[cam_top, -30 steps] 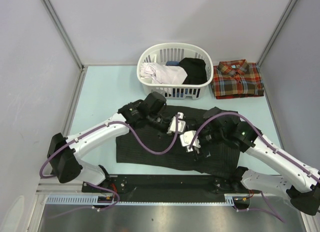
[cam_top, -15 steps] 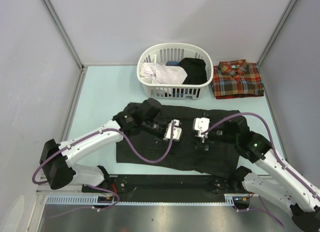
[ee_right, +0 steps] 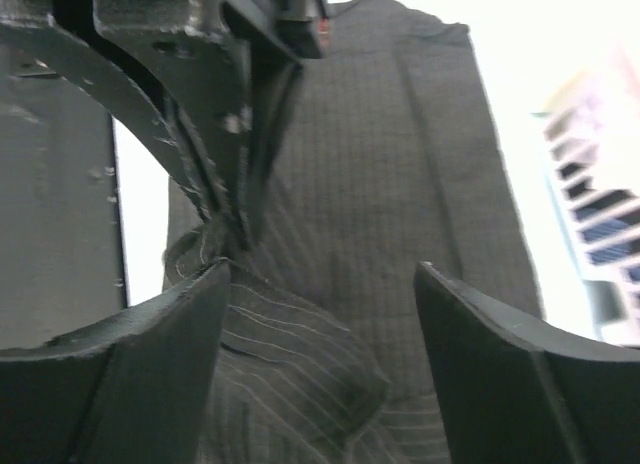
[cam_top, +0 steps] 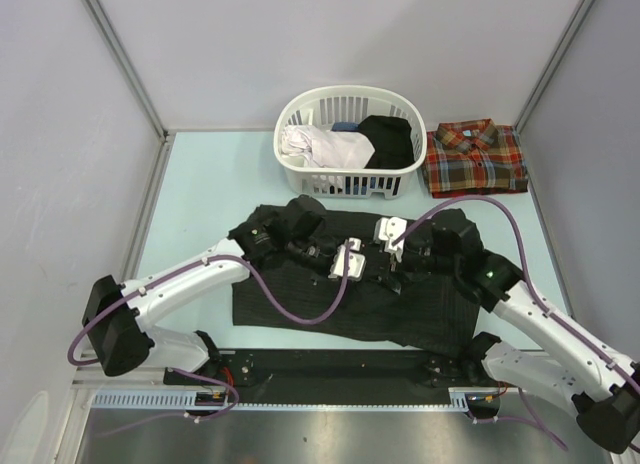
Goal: Fold and stack the long sleeve shirts
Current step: Fold the shirt
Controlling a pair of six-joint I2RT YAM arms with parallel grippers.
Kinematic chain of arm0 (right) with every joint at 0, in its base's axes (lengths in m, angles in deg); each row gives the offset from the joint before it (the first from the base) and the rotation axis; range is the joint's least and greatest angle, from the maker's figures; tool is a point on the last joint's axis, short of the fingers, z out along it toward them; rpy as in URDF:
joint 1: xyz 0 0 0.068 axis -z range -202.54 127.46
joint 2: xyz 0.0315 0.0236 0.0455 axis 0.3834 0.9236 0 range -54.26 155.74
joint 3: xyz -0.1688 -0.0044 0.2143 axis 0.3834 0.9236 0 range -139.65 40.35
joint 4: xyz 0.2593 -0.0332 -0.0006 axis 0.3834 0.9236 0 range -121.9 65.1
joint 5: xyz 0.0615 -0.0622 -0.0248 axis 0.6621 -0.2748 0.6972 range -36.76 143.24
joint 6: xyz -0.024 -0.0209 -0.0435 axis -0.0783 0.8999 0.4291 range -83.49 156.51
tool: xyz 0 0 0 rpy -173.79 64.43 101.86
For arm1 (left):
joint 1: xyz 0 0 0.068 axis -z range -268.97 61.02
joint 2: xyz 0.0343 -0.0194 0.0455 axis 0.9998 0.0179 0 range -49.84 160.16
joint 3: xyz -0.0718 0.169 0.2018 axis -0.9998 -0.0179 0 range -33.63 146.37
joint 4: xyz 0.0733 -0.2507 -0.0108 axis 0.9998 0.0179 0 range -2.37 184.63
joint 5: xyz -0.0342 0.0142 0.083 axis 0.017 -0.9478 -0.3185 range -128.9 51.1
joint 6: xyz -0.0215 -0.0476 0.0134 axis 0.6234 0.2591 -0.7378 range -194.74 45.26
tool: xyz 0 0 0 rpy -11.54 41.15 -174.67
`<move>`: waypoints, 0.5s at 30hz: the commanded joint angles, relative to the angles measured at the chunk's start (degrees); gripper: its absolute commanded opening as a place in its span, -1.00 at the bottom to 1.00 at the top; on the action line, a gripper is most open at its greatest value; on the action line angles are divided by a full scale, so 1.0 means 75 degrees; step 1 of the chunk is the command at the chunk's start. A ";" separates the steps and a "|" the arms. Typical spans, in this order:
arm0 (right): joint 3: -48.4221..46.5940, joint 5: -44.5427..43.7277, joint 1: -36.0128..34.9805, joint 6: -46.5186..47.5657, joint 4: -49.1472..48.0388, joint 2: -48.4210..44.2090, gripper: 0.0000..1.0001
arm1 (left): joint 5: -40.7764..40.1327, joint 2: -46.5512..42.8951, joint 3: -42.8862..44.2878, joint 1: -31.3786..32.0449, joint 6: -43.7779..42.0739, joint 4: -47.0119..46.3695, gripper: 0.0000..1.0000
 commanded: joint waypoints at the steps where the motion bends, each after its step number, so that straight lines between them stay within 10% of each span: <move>1: -0.0421 0.0563 -0.0199 -0.0488 -0.0310 0.0171 0.46 | 0.0049 -0.0006 0.0392 -0.0061 0.0350 -0.0334 -1.00; 15: -0.0257 0.0751 0.0024 -0.0883 -0.0036 -0.0462 0.70 | -0.0128 0.0005 0.0250 -0.0202 0.1029 -0.0803 -1.00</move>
